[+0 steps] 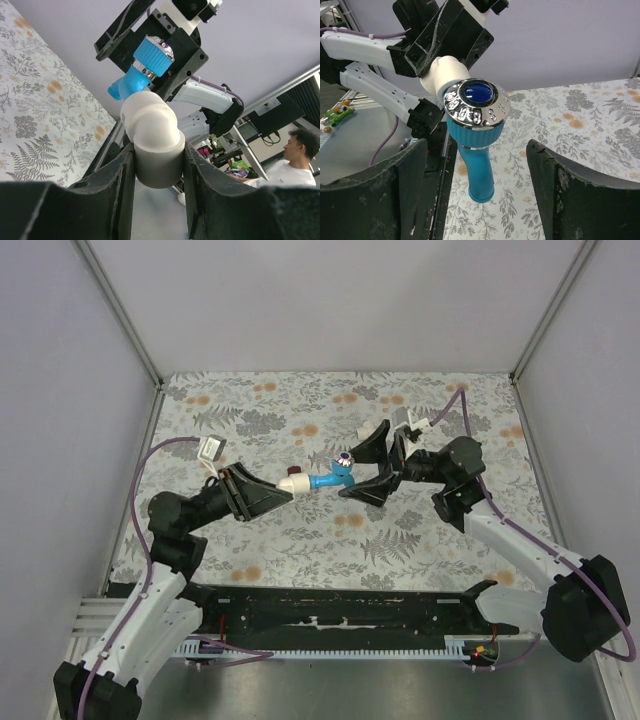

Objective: Install the water faucets

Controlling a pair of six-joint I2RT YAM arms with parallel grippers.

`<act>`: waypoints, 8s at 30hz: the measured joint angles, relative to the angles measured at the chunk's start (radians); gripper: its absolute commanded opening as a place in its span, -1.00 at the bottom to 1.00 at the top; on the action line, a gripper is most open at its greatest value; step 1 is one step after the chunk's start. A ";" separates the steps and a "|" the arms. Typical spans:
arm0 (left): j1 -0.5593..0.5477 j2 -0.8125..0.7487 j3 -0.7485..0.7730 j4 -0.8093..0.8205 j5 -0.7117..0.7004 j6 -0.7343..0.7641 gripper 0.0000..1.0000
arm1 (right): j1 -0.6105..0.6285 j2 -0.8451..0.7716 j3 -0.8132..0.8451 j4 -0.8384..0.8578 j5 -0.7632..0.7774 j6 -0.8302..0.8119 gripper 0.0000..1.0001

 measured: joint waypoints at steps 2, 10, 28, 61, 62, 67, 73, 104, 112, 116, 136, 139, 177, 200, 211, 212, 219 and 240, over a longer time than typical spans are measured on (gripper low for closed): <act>0.000 -0.003 0.001 0.001 0.005 -0.005 -0.96 | 0.014 0.021 0.004 0.014 -0.008 0.013 0.60; 0.000 -0.002 0.001 0.002 0.016 -0.008 -0.96 | 0.052 0.095 0.037 0.115 -0.036 0.114 -0.45; 0.005 -0.068 0.079 -0.309 0.114 0.478 0.11 | 0.046 0.158 0.103 0.025 -0.103 0.357 -1.00; -0.023 0.023 0.035 -0.291 0.040 0.570 -0.96 | 0.087 0.076 0.100 -0.373 0.113 0.323 -0.77; -0.024 0.015 0.040 -0.319 0.043 0.597 -0.96 | 0.089 0.076 0.097 -0.384 0.117 0.346 -0.68; -0.031 -0.083 0.068 -0.489 0.022 0.755 -0.96 | 0.118 0.057 0.083 -0.408 0.140 0.395 0.08; -0.033 -0.174 0.088 -0.554 -0.036 0.825 -0.96 | 0.095 -0.063 0.086 -0.563 0.264 0.216 0.70; -0.034 0.111 0.037 -0.202 0.004 -0.068 -0.96 | 0.117 -0.209 0.024 -0.509 0.135 -0.784 0.96; -0.031 0.121 0.078 -0.220 0.018 -0.125 -0.96 | 0.133 -0.162 0.026 -0.446 0.118 -0.801 0.96; -0.029 0.124 0.088 -0.232 0.019 -0.136 -0.96 | 0.137 -0.143 0.036 -0.427 0.117 -0.814 0.92; -0.057 0.171 0.136 -0.338 0.046 -0.148 -0.96 | 0.155 -0.075 0.079 -0.421 0.159 -0.839 -0.59; -0.057 0.188 0.156 -0.352 0.064 -0.137 -0.96 | 0.155 -0.082 0.101 -0.464 0.168 -0.806 -0.91; -0.071 0.038 0.069 -0.345 0.058 0.337 -0.96 | 0.117 -0.326 0.058 -0.814 0.193 -0.663 0.93; -0.074 0.100 0.103 -0.188 0.064 0.270 -0.96 | 0.121 -0.085 0.017 -0.351 0.126 -0.187 -0.84; -0.074 0.052 0.218 -0.491 0.066 0.772 -0.96 | 0.129 -0.053 0.018 -0.355 0.175 0.286 -0.46; -0.076 0.042 0.218 -0.505 0.058 0.795 -0.96 | 0.130 -0.052 0.015 -0.351 0.180 0.315 -0.28; -0.082 -0.073 0.183 -0.522 -0.022 0.888 -0.96 | 0.129 -0.080 0.011 -0.406 0.249 0.367 0.41; -0.082 -0.032 0.014 -0.174 -0.193 0.679 -0.96 | 0.129 -0.099 -0.095 -0.229 0.267 0.377 0.39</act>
